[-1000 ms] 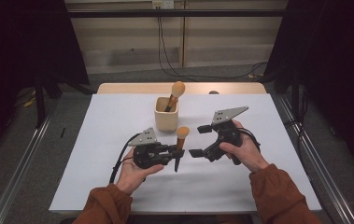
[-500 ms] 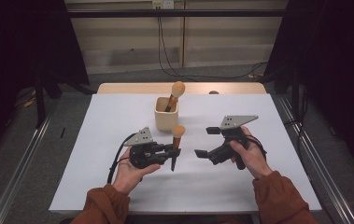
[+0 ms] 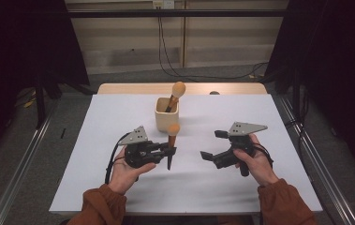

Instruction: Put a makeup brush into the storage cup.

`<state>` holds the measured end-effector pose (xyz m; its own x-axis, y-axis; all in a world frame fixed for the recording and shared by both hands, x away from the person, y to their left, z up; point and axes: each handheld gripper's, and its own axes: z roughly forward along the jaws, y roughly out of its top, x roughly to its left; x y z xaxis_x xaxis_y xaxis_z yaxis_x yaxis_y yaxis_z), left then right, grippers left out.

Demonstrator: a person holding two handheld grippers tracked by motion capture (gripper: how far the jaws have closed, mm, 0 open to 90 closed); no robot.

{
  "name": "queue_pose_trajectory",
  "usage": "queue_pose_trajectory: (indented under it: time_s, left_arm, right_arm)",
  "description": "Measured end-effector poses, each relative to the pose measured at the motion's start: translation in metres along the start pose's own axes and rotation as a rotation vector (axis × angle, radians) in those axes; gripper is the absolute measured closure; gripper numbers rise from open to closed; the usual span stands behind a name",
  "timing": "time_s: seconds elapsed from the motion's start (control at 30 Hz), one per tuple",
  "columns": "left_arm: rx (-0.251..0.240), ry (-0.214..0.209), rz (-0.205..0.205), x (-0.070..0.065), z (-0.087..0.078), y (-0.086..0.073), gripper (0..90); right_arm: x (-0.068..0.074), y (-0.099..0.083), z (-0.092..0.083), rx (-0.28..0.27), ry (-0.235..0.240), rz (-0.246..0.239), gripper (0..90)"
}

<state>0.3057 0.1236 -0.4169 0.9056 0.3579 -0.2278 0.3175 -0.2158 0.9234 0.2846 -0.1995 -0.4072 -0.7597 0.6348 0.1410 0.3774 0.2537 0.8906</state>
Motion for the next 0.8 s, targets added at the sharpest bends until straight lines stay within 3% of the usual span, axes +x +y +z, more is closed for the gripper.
queue_pose_trajectory:
  time_s: [0.4, 0.8]
  left_arm:
    - [-0.002, 0.019, -0.004, 0.004, -0.009, 0.002, 74.3]
    - [-0.036, 0.084, -0.003, 0.02, -0.029, 0.016, 74.3]
  right_arm:
    - [-0.002, -0.009, -0.014, -0.068, -0.076, -0.004, 1.9]
    - [-0.009, -0.033, -0.034, -0.121, -0.185, 0.024, 1.2]
